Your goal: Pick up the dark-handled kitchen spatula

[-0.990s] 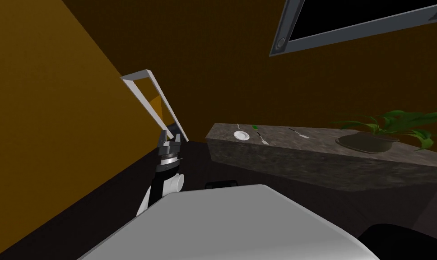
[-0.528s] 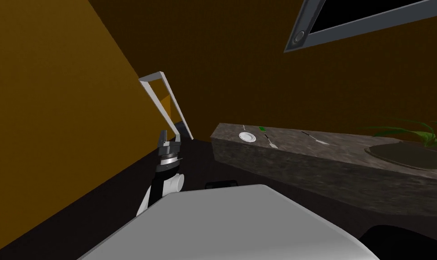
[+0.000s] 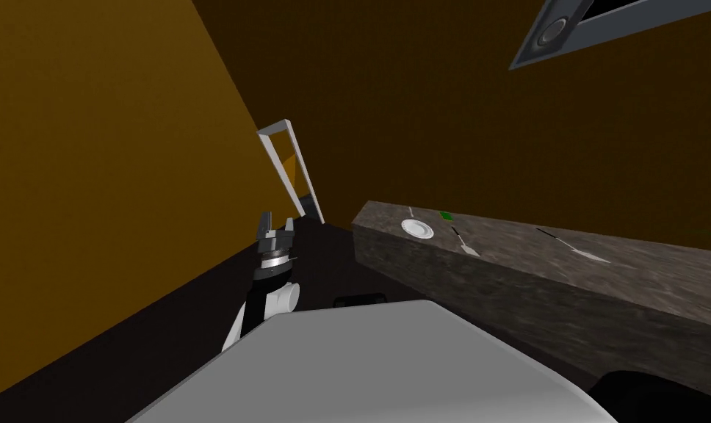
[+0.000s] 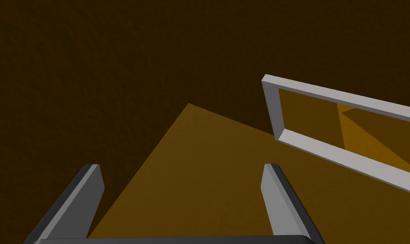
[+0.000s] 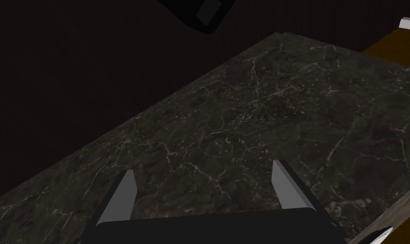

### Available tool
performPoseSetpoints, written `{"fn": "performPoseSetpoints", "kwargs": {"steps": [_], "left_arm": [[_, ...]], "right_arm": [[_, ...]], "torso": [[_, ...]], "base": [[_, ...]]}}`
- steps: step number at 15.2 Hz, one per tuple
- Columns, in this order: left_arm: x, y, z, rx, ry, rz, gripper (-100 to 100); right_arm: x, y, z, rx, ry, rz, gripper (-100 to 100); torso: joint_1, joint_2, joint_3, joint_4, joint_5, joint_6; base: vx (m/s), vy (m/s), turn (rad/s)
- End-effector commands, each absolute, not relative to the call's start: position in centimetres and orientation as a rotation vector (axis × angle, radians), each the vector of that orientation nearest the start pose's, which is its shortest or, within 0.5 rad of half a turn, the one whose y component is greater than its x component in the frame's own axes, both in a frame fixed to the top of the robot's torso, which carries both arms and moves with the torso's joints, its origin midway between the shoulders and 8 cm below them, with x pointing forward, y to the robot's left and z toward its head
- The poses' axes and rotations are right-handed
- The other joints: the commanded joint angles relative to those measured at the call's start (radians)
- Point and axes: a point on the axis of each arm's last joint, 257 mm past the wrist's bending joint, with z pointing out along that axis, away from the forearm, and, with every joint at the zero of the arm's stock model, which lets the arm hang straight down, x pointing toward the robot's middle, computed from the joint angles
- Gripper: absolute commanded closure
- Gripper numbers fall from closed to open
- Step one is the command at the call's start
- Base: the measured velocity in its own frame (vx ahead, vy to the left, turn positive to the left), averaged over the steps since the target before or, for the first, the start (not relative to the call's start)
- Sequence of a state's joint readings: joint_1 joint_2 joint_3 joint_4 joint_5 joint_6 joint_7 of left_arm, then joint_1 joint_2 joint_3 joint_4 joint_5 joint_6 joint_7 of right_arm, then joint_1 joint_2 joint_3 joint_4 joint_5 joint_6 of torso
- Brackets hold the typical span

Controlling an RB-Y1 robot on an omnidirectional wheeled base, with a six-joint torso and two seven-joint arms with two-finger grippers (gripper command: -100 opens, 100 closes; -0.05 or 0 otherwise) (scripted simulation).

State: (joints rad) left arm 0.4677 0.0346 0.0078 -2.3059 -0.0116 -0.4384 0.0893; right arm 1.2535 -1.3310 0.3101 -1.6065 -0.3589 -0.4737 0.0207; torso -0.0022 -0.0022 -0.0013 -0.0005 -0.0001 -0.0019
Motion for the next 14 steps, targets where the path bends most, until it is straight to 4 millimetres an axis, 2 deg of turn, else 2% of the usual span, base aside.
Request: {"fn": "performPoseSetpoints", "kwargs": {"steps": [1, 2, 3, 4, 6, 7, 8, 9, 10, 11, 12, 13, 14], "left_arm": [[35.1, 27.4, 3.5, -0.666, 0.627, -1.380, 0], [35.1, 27.4, 3.5, -0.666, 0.627, -1.380, 0], [35.1, 27.4, 3.5, -0.666, 0.627, -1.380, 0], [35.1, 27.4, 3.5, -0.666, 0.627, -1.380, 0], [35.1, 27.4, 3.5, -0.666, 0.627, -1.380, 0], [35.1, 27.4, 3.5, -0.666, 0.627, -1.380, 0], [35.1, 27.4, 3.5, -0.666, 0.627, -1.380, 0], [35.1, 27.4, 3.5, -0.666, 0.627, -1.380, 0], [35.1, 27.4, 3.5, -0.666, 0.627, -1.380, 0], [35.1, 27.4, 3.5, -0.666, 0.627, -1.380, 0], [35.1, 27.4, 3.5, -0.666, 0.627, -1.380, 0], [35.1, 27.4, 3.5, -0.666, 0.627, -1.380, 0], [35.1, 27.4, 3.5, -0.666, 0.627, -1.380, 0]], "right_arm": [[-3.7, -49.9, -39.6, 1.134, 2.548, 0.415, -100], [-4.7, -52.4, -39.3, 1.160, 2.578, 0.333, -100], [-4.6, -52.6, -39.2, 1.147, 2.587, 0.329, -100], [-5.5, -54.7, -39.0, 1.186, 2.597, 0.255, -100], [-5.1, -55.2, -38.7, 1.159, 2.617, 0.245, -100], [-5.7, -57.4, -38.2, 1.187, 2.625, 0.173, -100], [-5.4, -57.7, -38.0, 1.170, 2.637, 0.166, -100], [-5.7, -59.7, -37.6, 1.197, 2.636, 0.100, -100], [-5.4, -60.0, -37.4, 1.179, 2.647, 0.093, -100], [-5.4, -61.9, -36.8, 1.196, 2.646, 0.030, -100], [-5.2, -62.0, -36.7, 1.189, 2.650, 0.027, -100], [-4.9, -63.8, -36.0, 1.199, 2.646, -0.031, -100], [-4.9, -63.8, -36.0, 1.199, 2.646, -0.031, -100]], "torso": [[0.000, 0.000, 0.000, 0.000, 0.000, 0.000], [0.000, 0.001, 0.000, 0.000, 0.000, 0.001], [-0.001, 0.001, 0.000, 0.000, 0.000, 0.000], [-0.001, 0.000, 0.000, 0.000, 0.000, 0.000], [-0.003, -0.001, -0.001, 0.000, -0.001, 0.000], [-0.002, -0.001, 0.000, 0.000, -0.001, 0.001], [-0.003, -0.001, 0.000, 0.000, -0.001, 0.000], [-0.003, -0.001, -0.001, 0.000, -0.001, 0.000], [-0.004, -0.002, -0.001, 0.000, -0.001, -0.001], [-0.005, -0.002, -0.001, 0.000, -0.001, 0.000], [-0.006, -0.002, -0.001, -0.001, -0.001, 0.000], [-0.006, -0.002, -0.001, 0.000, -0.002, 0.000], [-0.008, -0.003, -0.002, -0.001, -0.002, 0.000]], "base": [[0.031, -0.012, 0.107], [0.040, -0.018, 0.238], [0.046, -0.024, 0.280], [0.062, -0.043, 0.348], [0.053, -0.051, 0.224], [0.048, -0.047, 0.249], [0.052, -0.057, 0.260], [0.061, -0.078, 0.358], [0.060, -0.084, 0.294], [0.054, -0.099, 0.294], [0.056, -0.107, 0.288], [0.077, -0.142, 0.291], [0.080, -0.153, 0.241]]}}
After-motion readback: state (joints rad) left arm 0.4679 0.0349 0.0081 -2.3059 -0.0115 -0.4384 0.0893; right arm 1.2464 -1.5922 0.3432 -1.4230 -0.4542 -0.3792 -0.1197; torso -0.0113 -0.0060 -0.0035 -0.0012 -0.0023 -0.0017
